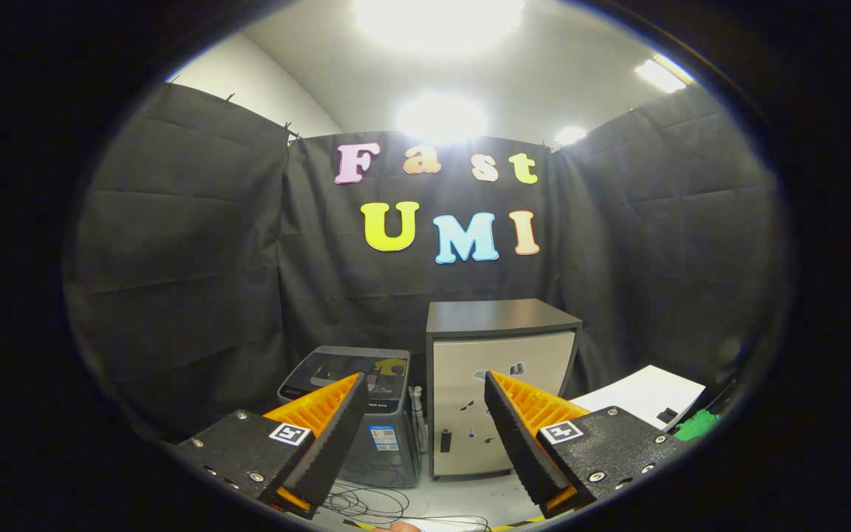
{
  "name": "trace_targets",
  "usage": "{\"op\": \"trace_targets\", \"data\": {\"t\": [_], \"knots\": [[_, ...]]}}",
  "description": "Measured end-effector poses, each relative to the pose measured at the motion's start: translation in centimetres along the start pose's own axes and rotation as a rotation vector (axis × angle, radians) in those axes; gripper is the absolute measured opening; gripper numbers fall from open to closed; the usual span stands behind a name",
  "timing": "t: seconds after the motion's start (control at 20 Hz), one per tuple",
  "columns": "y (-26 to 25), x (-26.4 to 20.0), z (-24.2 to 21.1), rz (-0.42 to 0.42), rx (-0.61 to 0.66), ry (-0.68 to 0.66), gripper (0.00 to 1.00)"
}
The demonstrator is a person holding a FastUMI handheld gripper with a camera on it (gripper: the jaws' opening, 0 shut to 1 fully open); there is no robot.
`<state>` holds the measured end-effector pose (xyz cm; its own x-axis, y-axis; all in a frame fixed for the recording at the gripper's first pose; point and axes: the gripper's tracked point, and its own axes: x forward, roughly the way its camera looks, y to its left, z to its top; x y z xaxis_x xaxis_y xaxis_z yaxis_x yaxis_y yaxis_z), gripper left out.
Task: Put the clothes into the washing machine and then close the washing machine lid.
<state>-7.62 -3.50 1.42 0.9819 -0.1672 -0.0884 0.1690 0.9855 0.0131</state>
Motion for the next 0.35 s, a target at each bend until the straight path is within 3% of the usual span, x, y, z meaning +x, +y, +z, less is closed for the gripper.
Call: {"op": "trace_targets", "data": {"t": [0.35], "knots": [[1.03,-1.13,-0.81,0.029,0.022,0.029,0.97]]}}
